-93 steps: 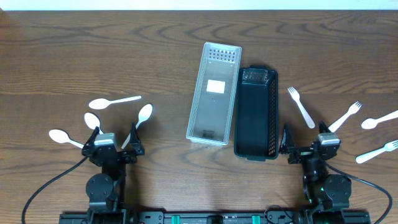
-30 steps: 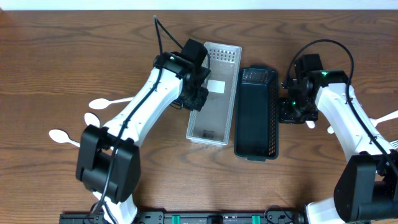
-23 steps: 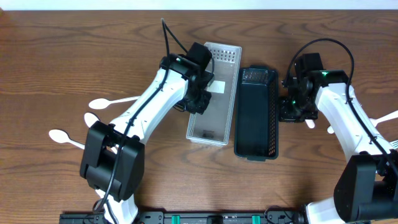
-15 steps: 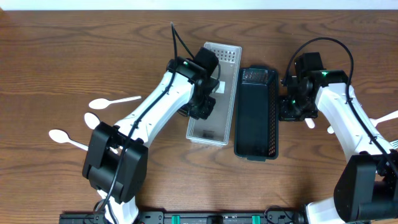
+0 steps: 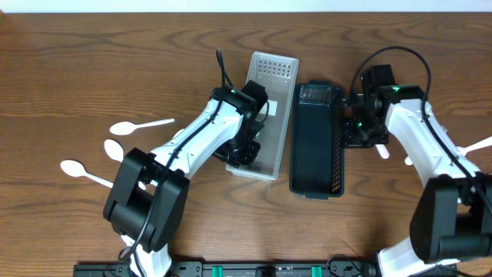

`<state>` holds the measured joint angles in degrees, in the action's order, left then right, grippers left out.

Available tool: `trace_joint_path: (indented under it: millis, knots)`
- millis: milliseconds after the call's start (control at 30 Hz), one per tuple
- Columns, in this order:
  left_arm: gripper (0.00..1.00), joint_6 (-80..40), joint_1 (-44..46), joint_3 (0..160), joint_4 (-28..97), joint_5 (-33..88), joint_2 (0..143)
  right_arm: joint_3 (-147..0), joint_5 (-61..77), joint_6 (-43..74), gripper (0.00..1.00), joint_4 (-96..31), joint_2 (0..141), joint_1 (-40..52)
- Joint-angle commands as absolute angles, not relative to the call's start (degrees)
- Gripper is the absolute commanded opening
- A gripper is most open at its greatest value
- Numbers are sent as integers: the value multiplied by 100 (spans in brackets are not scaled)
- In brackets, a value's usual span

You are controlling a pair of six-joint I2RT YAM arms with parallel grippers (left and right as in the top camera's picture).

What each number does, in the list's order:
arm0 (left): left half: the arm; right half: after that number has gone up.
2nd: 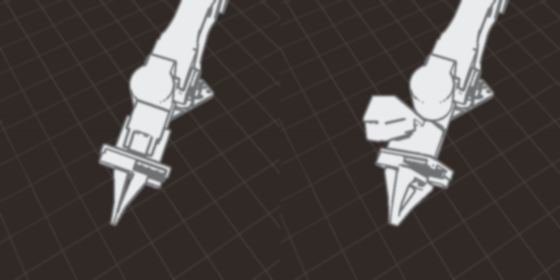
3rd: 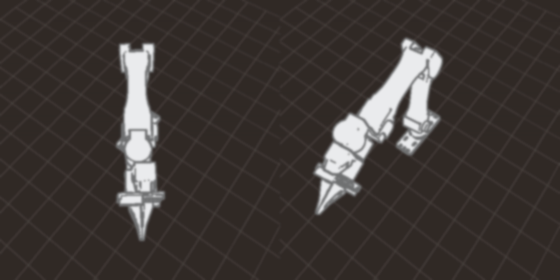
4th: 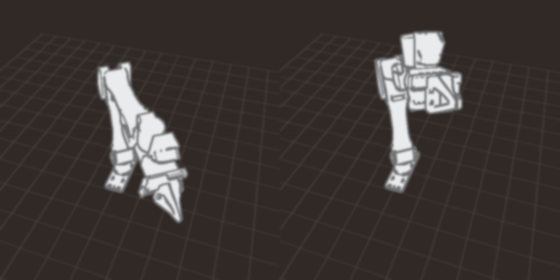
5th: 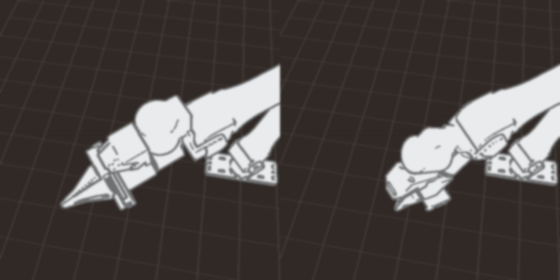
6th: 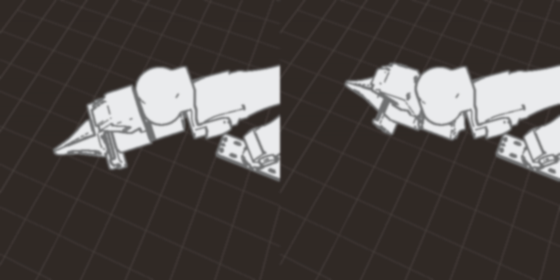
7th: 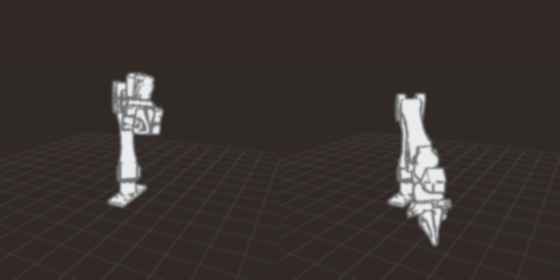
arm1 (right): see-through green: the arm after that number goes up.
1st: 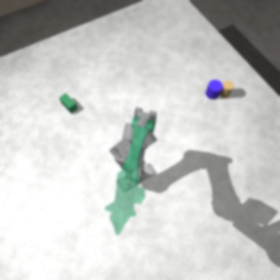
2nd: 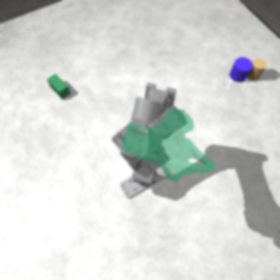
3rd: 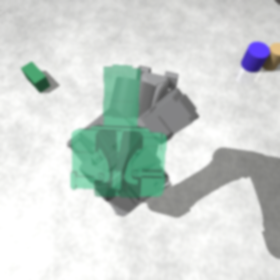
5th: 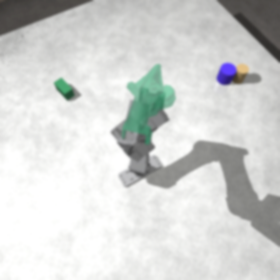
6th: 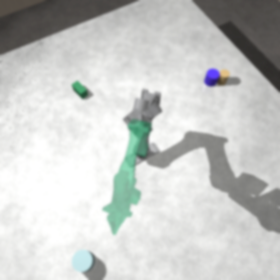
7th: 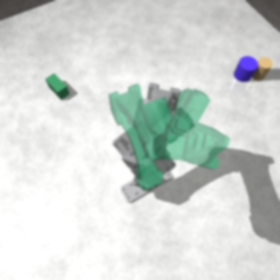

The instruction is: Pack container

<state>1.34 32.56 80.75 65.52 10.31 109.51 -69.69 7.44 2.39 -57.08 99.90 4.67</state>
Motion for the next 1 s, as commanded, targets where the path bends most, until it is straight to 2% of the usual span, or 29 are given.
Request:
trace_joint_path:
  millis: [0, 200, 500, 767, 900, 967]
  knots:
    - [6, -75, 3306, 8049, 6818, 1007, 10973, -6963, 1319, -86, 2, -5603, 10193, 528]
    - [5, -161, 3570, 8049, 7253, 1579, 10973, -6965, 1555, -141, 3, -5349, 10250, 534]
    - [6, -163, 4143, 8049, 7498, 1597, 10973, -6965, 2154, -482, 4, -5269, 10250, 534]
    - [6, -242, 4143, 8049, 7498, 768, 10951, -6965, 2143, -482, 5, -5273, 10250, 537]
    - [6, -250, 4099, 8051, 7404, 351, 10895, -6965, 1920, -478, 9, -5317, 10250, 526]
    - [6, -287, 4101, 8071, 7223, -10, 10853, -6965, 1385, -290, 20, -5345, 10250, 521]
